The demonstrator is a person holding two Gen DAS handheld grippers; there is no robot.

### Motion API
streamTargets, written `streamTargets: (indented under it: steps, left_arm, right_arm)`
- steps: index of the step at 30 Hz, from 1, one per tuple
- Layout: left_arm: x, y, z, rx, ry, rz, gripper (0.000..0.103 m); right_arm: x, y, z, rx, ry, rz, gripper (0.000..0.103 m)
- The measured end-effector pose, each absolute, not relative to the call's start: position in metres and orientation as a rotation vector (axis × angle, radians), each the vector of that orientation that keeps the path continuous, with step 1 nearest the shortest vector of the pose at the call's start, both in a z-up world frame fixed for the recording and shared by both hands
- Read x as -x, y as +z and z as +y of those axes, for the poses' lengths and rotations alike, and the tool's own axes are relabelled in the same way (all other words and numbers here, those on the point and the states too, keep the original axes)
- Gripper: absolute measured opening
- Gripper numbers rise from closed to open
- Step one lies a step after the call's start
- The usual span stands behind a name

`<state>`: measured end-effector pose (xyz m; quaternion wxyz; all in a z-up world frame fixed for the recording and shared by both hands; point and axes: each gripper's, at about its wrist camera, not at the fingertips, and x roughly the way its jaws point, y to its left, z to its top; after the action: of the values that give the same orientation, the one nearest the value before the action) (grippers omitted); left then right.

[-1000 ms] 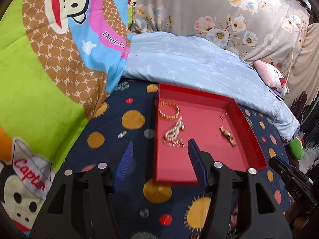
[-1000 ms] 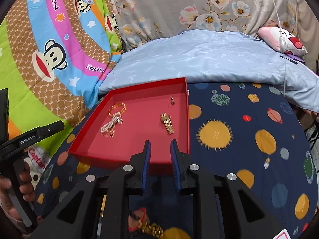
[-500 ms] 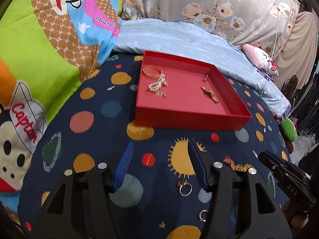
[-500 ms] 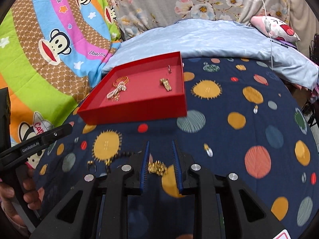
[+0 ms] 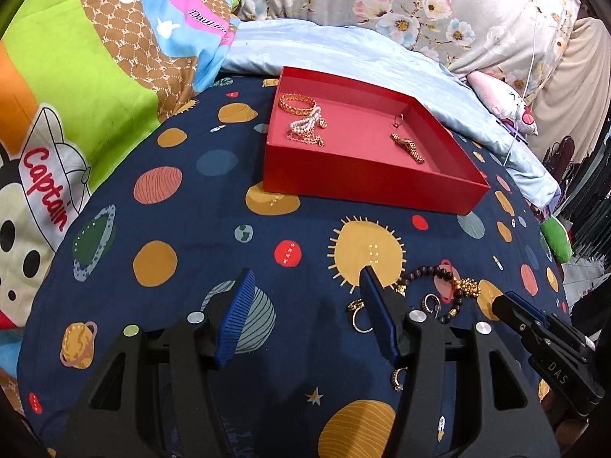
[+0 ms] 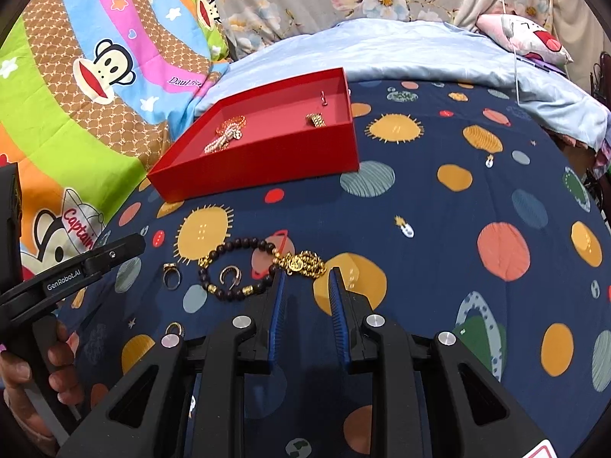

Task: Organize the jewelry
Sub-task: 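Move both tools back over the remaining rings and beaded bracelet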

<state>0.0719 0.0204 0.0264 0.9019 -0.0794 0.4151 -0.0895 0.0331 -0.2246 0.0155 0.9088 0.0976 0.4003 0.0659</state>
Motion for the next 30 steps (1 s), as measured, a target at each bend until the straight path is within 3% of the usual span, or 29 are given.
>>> streamTargets:
  steps: [30]
  left_arm:
    - [-0.054, 0.007, 0.009, 0.161, -0.242, 0.880, 0.058]
  right_arm:
    - [-0.031, 0.007, -0.221, -0.216, 0.144, 0.843, 0.023]
